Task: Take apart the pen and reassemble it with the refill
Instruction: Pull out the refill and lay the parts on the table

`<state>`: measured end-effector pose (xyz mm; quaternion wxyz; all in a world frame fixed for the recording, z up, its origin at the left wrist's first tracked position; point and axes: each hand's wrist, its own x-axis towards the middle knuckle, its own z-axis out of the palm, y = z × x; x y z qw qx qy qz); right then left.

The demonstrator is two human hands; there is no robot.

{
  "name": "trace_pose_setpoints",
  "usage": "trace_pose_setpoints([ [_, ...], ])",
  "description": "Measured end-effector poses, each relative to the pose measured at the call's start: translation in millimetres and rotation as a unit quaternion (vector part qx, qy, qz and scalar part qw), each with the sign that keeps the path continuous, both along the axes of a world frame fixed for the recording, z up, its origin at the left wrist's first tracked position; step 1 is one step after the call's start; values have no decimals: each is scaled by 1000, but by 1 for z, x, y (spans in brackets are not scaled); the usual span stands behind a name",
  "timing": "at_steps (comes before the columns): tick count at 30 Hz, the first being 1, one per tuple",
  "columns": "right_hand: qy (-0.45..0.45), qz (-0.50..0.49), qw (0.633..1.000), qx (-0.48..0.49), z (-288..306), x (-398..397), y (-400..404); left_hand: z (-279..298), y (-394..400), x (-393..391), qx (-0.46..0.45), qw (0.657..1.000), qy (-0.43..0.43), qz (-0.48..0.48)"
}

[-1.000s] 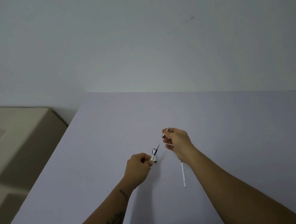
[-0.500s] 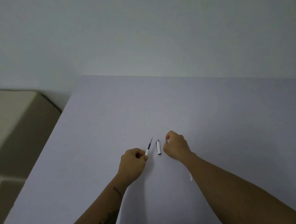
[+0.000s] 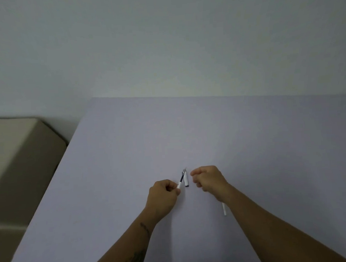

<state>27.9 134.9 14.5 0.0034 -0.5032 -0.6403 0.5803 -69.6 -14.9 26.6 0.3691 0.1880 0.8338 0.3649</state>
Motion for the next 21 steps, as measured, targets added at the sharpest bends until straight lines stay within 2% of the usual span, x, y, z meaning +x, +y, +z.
trace_pose_setpoints([
  [2, 29, -16, 996, -84, 7, 7, -7, 2, 7, 7, 6, 1000, 7, -15],
  [4, 48, -30, 992, -112, 11, 13, -11, 3, 15, 15, 13, 999, 14, -32],
  [9, 74, -90, 989, -95, 16, 30, -1, 6, 27, 35, 20, 998, 23, -51],
  [14, 94, -194, 976, -20, 27, 45, 39, 9, 27, 45, 11, 999, 12, -41],
  [16, 54, -163, 985, 30, 24, 55, 53, 9, 26, 47, 8, 999, 13, -32],
  [18, -44, -65, 993, 93, 16, 65, 59, 9, 26, 49, 7, 1000, 12, -26],
  [21, -168, 53, 974, 142, -2, 75, 56, 8, 27, 52, 1, 999, 13, -29],
])
